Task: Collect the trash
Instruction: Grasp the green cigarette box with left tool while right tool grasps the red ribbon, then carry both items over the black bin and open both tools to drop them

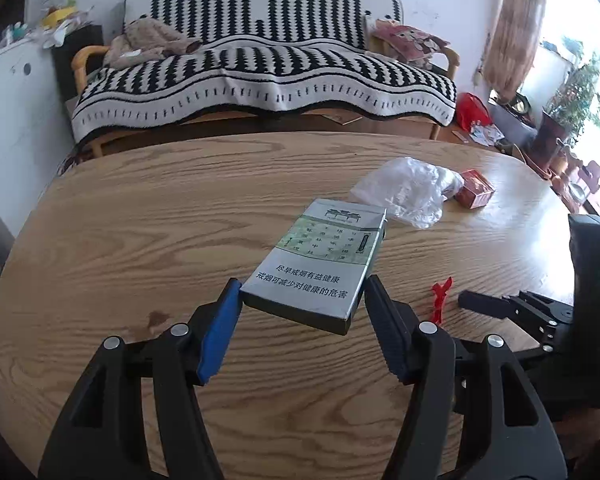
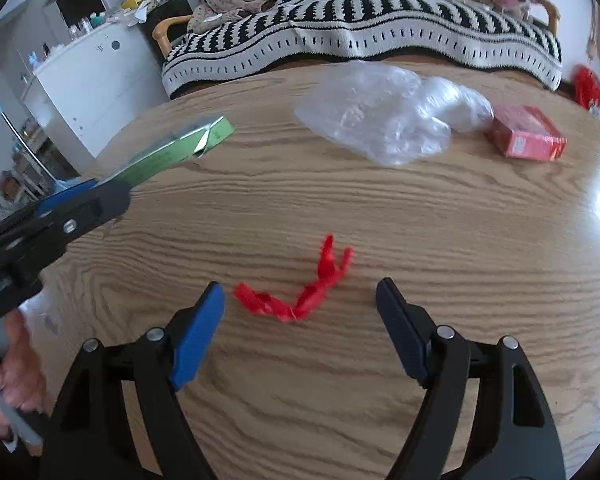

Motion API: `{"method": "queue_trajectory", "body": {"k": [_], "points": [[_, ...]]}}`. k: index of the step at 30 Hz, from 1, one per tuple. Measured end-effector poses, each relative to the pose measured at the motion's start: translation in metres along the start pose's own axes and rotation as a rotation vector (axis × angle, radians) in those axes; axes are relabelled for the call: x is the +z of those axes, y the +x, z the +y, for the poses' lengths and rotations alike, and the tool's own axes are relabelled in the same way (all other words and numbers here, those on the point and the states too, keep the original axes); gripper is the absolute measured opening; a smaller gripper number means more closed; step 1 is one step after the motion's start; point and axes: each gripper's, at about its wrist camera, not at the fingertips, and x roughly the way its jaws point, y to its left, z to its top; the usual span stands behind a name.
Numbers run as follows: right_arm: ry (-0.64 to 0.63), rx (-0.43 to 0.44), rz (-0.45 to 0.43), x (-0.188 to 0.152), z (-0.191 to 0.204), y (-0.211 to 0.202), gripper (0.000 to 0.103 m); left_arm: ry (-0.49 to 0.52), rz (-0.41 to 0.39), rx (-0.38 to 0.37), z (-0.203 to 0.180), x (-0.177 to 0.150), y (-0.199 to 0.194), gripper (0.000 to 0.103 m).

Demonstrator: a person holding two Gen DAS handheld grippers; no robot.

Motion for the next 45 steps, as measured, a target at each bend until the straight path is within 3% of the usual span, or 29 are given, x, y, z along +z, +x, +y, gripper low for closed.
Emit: {"method": "queue_trajectory", "body": {"k": [1, 3, 5, 13, 24, 29, 34, 40, 45], "points": [[-0.013, -0.018, -0.005, 0.001, 0.003, 0.002, 0.074, -0.003, 0.002, 0.006, 0.001, -0.001, -0.001, 0.062], [-0.043, -0.063, -0.023, 0.001, 0.009, 0.004, 0.046, -0.013, 0.007, 0.008, 0.003, -0.003, -0.001, 0.062], [-0.049, -0.055, -0.019, 0.0, 0.009, 0.004, 0.04, -0.016, 0.011, 0.011, 0.002, -0.003, -0.001, 0.061], [-0.04, -0.063, -0.031, -0.008, -0.014, -0.018, 0.036, 0.015, 0.007, -0.003, -0.02, -0.001, -0.004, 0.06], [0.017, -0.106, -0.117, -0.033, -0.078, -0.099, 0.036, 0.079, -0.019, -0.066, -0.081, 0.008, -0.017, 0.059], [0.09, -0.17, -0.161, -0.063, -0.134, -0.155, 0.036, 0.141, -0.047, -0.138, -0.139, 0.011, -0.029, 0.059], [0.212, -0.271, -0.193, -0.111, -0.209, -0.215, 0.037, 0.238, -0.052, -0.241, -0.222, 0.005, -0.038, 0.059], [0.428, -0.412, -0.212, -0.202, -0.311, -0.292, 0.037, 0.373, -0.051, -0.403, -0.336, -0.02, -0.052, 0.059], [0.578, -0.502, -0.212, -0.27, -0.369, -0.339, 0.037, 0.496, -0.025, -0.557, -0.436, -0.06, -0.065, 0.059]]}}
